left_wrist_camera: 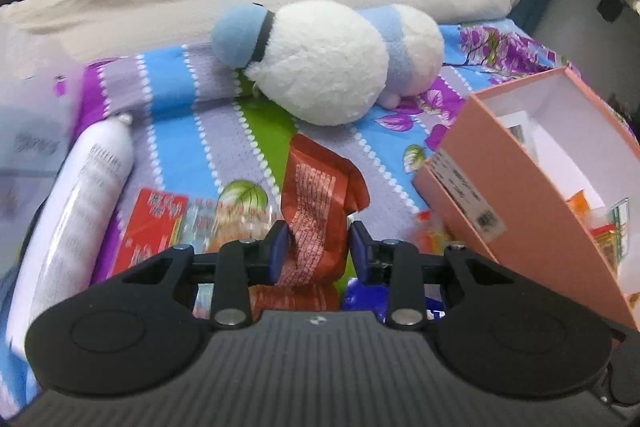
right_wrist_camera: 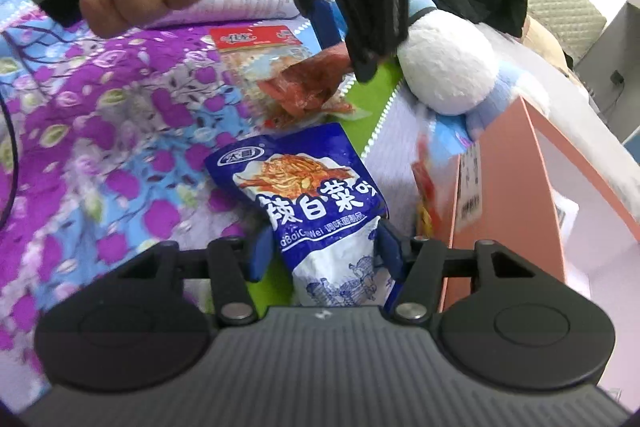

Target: Organize snacks

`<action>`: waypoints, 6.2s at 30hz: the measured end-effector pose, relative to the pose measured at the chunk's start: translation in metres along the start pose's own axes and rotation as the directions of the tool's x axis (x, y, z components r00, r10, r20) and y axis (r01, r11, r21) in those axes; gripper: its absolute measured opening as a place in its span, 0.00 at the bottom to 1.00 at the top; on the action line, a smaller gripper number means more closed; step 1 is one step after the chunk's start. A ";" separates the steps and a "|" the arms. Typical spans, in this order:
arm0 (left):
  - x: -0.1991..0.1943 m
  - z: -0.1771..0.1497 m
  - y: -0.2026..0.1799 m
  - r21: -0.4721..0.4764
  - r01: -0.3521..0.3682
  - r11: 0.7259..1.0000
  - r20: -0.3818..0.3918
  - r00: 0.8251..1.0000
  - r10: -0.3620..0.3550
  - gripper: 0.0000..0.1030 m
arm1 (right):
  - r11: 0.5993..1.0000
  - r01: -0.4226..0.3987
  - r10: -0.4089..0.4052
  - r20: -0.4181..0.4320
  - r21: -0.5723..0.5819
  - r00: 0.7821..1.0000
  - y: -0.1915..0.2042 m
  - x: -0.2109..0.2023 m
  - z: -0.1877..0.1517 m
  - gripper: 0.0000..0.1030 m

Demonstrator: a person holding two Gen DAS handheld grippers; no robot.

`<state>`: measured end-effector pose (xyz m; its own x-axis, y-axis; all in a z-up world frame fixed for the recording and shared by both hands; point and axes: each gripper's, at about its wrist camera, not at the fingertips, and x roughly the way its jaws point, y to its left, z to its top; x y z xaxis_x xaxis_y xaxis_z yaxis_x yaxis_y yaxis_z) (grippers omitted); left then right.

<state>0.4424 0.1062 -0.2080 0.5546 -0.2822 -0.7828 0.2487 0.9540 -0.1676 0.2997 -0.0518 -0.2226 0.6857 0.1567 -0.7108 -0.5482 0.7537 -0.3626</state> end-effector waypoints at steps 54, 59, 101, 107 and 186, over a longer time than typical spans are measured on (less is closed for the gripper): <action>-0.098 -0.196 -0.046 -0.313 -0.085 0.946 -0.127 0.991 0.047 0.81 | 0.930 -0.247 0.217 0.135 0.272 0.967 0.015 -0.108 -0.117 0.87; -0.099 -0.207 -0.053 -0.241 -0.099 0.965 -0.110 0.991 0.074 0.82 | 0.958 -0.214 0.193 0.121 0.189 0.974 0.023 -0.099 -0.120 0.87; -0.216 -0.198 -0.100 -0.370 -0.142 0.918 0.116 0.973 0.197 0.42 | 0.897 -0.159 0.070 0.221 0.413 0.973 -0.012 -0.186 -0.097 0.47; -0.241 -0.192 -0.124 -0.348 -0.113 0.931 0.165 0.970 0.179 0.42 | 0.894 -0.136 0.022 0.260 0.428 0.965 -0.022 -0.215 -0.095 0.47; -0.107 -0.016 -0.237 -0.104 0.078 0.992 0.147 0.987 -0.063 0.56 | 0.744 0.036 -0.160 0.125 0.668 0.979 -0.219 -0.142 -0.125 0.71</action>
<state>0.3120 -0.0882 -0.0940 0.6483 -0.3533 -0.6745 0.2077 0.9343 -0.2897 0.2633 -0.3187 -0.1175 0.8191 0.1127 -0.5625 -0.0632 0.9923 0.1069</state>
